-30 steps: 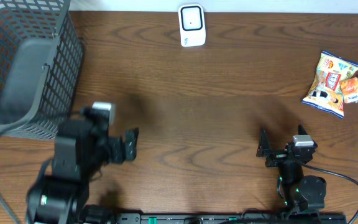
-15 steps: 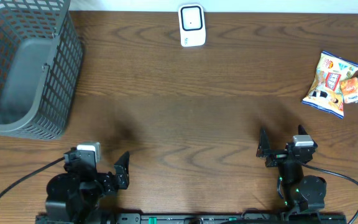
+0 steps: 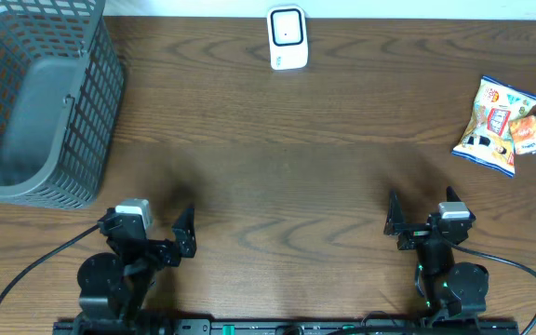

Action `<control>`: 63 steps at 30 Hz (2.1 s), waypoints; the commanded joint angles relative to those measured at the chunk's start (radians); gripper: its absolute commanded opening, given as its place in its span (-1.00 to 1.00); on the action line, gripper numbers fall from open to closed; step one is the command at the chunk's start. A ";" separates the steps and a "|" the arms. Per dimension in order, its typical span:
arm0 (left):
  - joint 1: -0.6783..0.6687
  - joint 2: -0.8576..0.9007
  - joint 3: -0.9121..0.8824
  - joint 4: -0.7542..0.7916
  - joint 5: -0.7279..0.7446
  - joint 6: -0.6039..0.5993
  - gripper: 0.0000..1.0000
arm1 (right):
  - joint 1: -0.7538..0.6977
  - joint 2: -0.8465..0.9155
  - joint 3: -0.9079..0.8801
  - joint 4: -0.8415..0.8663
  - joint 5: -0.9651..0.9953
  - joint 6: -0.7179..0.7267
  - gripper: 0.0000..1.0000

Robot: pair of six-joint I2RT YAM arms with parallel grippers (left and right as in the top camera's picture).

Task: Scan the item barcode

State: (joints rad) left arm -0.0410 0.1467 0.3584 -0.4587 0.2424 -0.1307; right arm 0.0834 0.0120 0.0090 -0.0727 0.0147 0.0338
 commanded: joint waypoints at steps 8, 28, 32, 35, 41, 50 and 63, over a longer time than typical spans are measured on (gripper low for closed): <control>0.021 -0.053 -0.146 0.234 0.032 -0.005 0.95 | -0.003 -0.006 -0.003 -0.002 0.002 0.010 0.99; 0.031 -0.145 -0.355 0.571 -0.034 -0.042 0.96 | -0.003 -0.006 -0.003 -0.002 0.002 0.010 0.99; 0.032 -0.145 -0.354 0.573 -0.093 -0.051 0.95 | -0.003 -0.006 -0.003 -0.002 0.002 0.010 0.99; 0.032 -0.145 -0.354 0.565 -0.108 -0.045 0.96 | -0.003 -0.006 -0.003 -0.002 0.002 0.010 0.99; 0.031 -0.145 -0.354 0.438 -0.093 -0.018 0.95 | -0.003 -0.006 -0.003 -0.002 0.001 0.010 0.98; 0.032 -0.145 -0.354 0.407 -0.001 0.150 0.95 | -0.003 -0.006 -0.003 -0.002 0.002 0.010 0.98; 0.032 -0.145 -0.355 0.396 -0.080 0.161 0.95 | -0.003 -0.006 -0.003 -0.002 0.001 0.010 0.99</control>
State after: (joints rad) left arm -0.0147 0.0101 0.0124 -0.0105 0.1665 0.0051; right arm 0.0834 0.0120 0.0086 -0.0727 0.0147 0.0338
